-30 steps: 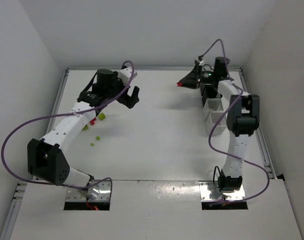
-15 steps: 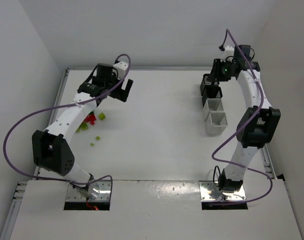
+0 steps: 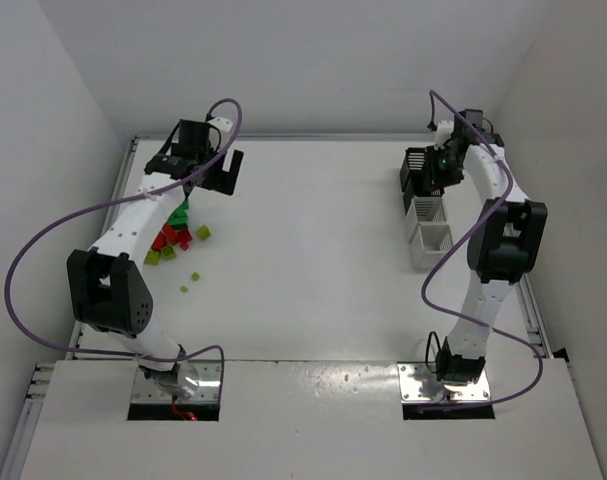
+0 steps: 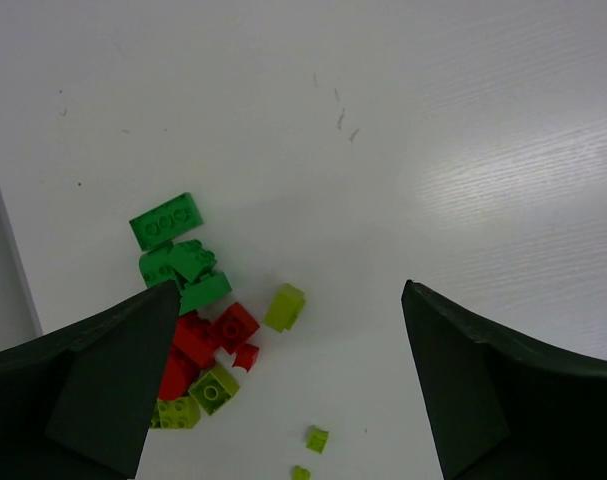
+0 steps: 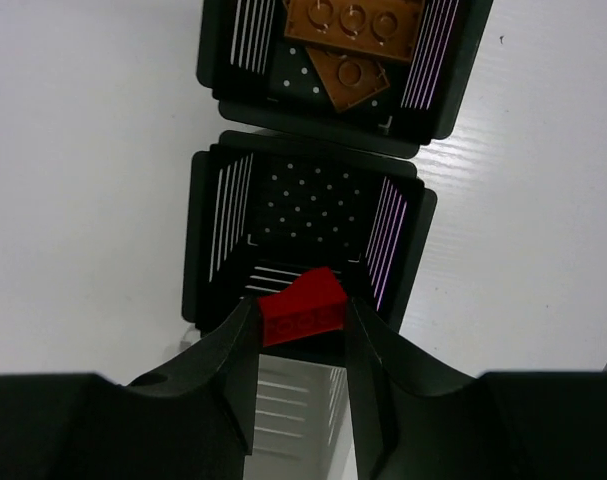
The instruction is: Sort the legos into containers by color
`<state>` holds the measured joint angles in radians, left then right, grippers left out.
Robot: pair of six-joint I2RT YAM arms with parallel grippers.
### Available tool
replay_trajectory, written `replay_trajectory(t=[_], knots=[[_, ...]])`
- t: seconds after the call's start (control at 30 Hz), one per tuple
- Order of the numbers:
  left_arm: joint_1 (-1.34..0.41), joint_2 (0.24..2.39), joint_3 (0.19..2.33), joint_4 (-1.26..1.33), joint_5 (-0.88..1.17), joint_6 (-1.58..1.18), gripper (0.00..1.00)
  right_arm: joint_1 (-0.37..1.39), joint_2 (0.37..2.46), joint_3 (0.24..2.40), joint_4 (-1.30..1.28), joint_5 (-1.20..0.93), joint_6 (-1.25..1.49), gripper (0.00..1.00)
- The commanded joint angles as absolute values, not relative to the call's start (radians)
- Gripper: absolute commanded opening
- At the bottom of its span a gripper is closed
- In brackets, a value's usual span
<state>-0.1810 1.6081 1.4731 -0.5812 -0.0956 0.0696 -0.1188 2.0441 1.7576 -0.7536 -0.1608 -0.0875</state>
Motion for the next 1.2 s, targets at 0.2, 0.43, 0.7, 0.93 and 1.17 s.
replay_trajectory(t=[0.2, 0.43, 0.7, 0.93, 1.17], knots=[[-0.051, 1.539, 1.391, -0.61, -0.186, 0.074, 1.0, -0.103, 2.06, 1.824, -0.716, -0.072, -0.103, 0.38], [0.116, 1.598, 1.401, -0.698, -0.074, 0.136, 0.86, -0.074, 2.034, 1.858, -0.716, -0.13, -0.094, 0.53], [0.135, 1.73, 1.399, -0.742, -0.163, 0.126, 0.72, -0.044, 1.983, 1.816, -0.716, -0.121, -0.103, 0.54], [0.179, 1.816, 1.399, -0.742, -0.192, 0.066, 0.62, -0.035, 1.954, 1.798, -0.716, -0.112, -0.103, 0.54], [0.209, 1.848, 1.399, -0.73, -0.224, 0.054, 0.55, -0.035, 1.944, 1.778, -0.716, -0.103, -0.112, 0.54]])
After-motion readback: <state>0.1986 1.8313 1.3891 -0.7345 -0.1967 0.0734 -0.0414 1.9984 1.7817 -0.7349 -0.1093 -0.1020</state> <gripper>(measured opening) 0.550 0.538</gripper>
